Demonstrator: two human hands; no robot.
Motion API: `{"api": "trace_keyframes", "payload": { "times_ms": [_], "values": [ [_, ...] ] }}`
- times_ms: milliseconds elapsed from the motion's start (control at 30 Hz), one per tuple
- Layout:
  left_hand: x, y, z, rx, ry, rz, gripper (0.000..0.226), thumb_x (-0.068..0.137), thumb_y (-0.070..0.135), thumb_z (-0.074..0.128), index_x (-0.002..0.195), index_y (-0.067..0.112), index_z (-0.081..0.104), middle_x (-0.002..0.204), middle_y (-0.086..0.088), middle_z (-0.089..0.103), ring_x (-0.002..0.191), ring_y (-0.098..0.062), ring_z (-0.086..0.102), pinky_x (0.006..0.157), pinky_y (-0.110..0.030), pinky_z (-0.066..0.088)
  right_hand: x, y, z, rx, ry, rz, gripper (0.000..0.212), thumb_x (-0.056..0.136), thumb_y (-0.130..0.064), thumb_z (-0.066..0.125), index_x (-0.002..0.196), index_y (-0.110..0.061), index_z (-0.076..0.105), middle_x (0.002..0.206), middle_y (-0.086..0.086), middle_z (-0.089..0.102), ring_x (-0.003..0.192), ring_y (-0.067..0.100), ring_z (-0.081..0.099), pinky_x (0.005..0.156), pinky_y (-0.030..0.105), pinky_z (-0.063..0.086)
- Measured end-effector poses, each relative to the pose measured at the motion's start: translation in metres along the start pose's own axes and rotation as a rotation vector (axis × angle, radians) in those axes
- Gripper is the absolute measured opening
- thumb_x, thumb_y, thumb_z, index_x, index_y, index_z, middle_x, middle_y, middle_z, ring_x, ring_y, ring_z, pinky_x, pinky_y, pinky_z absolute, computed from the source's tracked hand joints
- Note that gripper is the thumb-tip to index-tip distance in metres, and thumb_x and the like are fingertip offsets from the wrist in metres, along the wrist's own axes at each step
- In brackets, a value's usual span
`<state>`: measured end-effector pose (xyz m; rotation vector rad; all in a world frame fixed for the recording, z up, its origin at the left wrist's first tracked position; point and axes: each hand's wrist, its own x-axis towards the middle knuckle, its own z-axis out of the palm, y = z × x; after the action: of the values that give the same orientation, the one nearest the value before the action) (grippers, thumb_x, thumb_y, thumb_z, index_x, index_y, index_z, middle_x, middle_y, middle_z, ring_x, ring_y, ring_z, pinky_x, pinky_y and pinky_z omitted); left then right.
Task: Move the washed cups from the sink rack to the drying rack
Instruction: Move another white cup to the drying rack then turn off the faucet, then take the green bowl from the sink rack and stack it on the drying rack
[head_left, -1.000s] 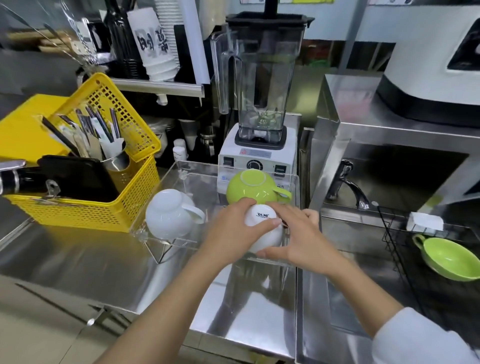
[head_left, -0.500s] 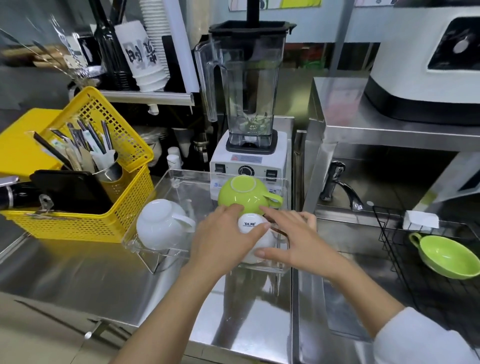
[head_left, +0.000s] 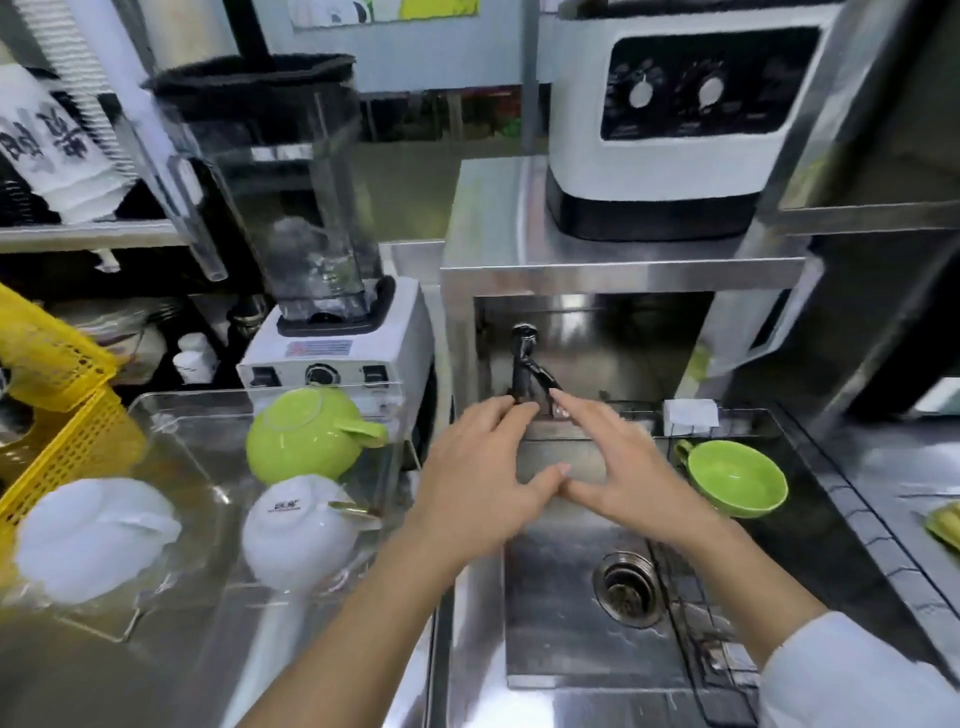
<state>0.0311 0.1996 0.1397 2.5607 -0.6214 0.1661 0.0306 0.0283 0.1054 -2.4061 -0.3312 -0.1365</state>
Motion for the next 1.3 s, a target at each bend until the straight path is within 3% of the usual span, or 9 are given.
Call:
{"api": "trace_keyframes", "payload": {
  "times_ms": [133,333,533,700,833,967,1100,1200,1300],
  "values": [
    [0.041,0.037,0.056,0.004,-0.109,0.052,0.065,0.081,0.053,0.049,0.137,0.022,0.035,0.146,-0.002,0.036,0.136,-0.017,0.028,0.111,-0.031,0.020,-0.022,0.062,-0.032,-0.084,0.032,0.105,0.082,0.069,-0.061,0.053,0.140,-0.037,0.019,0.142,-0.003,0.038,0.131,0.015,0.034,0.109,0.043,0.025],
    [0.084,0.080,0.151,-0.033,-0.227,0.130,0.057,0.086,0.037,0.053,0.138,0.025,0.033,0.147,-0.001,0.035,0.135,-0.021,0.030,0.109,-0.034,0.026,-0.057,0.160,-0.061,-0.126,-0.018,0.265,0.089,0.065,-0.067,0.053,0.140,-0.037,0.014,0.150,-0.002,0.027,0.137,0.018,0.023,0.112,0.051,0.022],
    [0.099,0.100,0.227,0.217,-0.420,0.228,0.055,0.091,0.026,0.042,0.142,0.028,0.022,0.157,-0.004,0.011,0.145,-0.022,0.001,0.116,-0.038,-0.001,-0.080,0.218,-0.064,-0.307,-0.190,0.299,0.087,0.078,-0.047,0.061,0.144,-0.024,0.009,0.155,0.000,0.016,0.140,0.016,0.020,0.109,0.041,0.017],
    [0.093,0.098,0.257,0.302,-0.472,0.183,0.044,0.089,0.013,0.045,0.130,0.024,0.039,0.153,-0.006,0.023,0.145,-0.025,-0.002,0.115,-0.040,-0.008,-0.087,0.233,-0.056,-0.477,-0.395,0.333,0.057,0.091,-0.032,0.045,0.140,-0.015,0.021,0.153,0.002,0.020,0.143,0.016,0.009,0.110,0.047,0.014],
    [0.097,0.098,0.266,0.293,-0.428,0.206,0.032,0.086,0.006,0.049,0.114,0.019,0.046,0.131,-0.002,0.052,0.141,-0.021,0.019,0.115,-0.040,-0.001,-0.082,0.234,-0.053,-0.593,-0.349,0.262,0.025,0.091,-0.016,0.043,0.115,-0.012,0.047,0.126,0.007,0.054,0.124,0.022,0.040,0.101,0.048,0.021],
    [0.096,0.098,0.264,0.205,-0.383,0.212,0.013,0.089,0.016,0.046,0.099,0.020,0.053,0.109,-0.001,0.062,0.119,-0.016,0.047,0.112,-0.034,0.002,-0.083,0.232,-0.053,-0.557,-0.262,0.202,0.021,0.082,0.001,0.044,0.096,-0.014,0.052,0.102,0.006,0.063,0.101,0.026,0.053,0.092,0.039,0.023],
    [0.096,0.094,0.245,-0.138,-0.372,0.136,0.012,0.090,0.018,0.047,0.096,0.014,0.057,0.090,-0.001,0.063,0.093,-0.018,0.054,0.113,-0.033,0.016,-0.081,0.227,-0.064,-0.238,-0.145,0.242,0.016,0.092,-0.007,0.038,0.096,-0.013,0.052,0.091,-0.001,0.048,0.090,0.020,0.036,0.086,0.029,0.024],
    [0.091,0.092,0.226,-0.503,-0.397,0.034,0.008,0.090,0.017,0.050,0.085,0.020,0.055,0.073,0.009,0.051,0.071,-0.006,0.046,0.080,-0.033,0.038,-0.074,0.218,-0.073,-0.099,-0.141,0.236,0.012,0.092,-0.017,0.041,0.095,-0.022,0.051,0.097,0.001,0.055,0.099,0.027,0.044,0.089,0.033,0.028],
    [0.083,0.096,0.209,-0.792,-0.335,-0.054,0.016,0.089,0.019,0.050,0.075,0.027,0.050,0.070,0.009,0.046,0.064,0.000,0.041,0.066,-0.025,0.035,-0.063,0.187,-0.091,-0.020,-0.029,0.168,0.013,0.091,-0.017,0.046,0.098,-0.016,0.056,0.095,-0.004,0.057,0.096,0.010,0.045,0.085,0.028,0.023]
  ]
}}
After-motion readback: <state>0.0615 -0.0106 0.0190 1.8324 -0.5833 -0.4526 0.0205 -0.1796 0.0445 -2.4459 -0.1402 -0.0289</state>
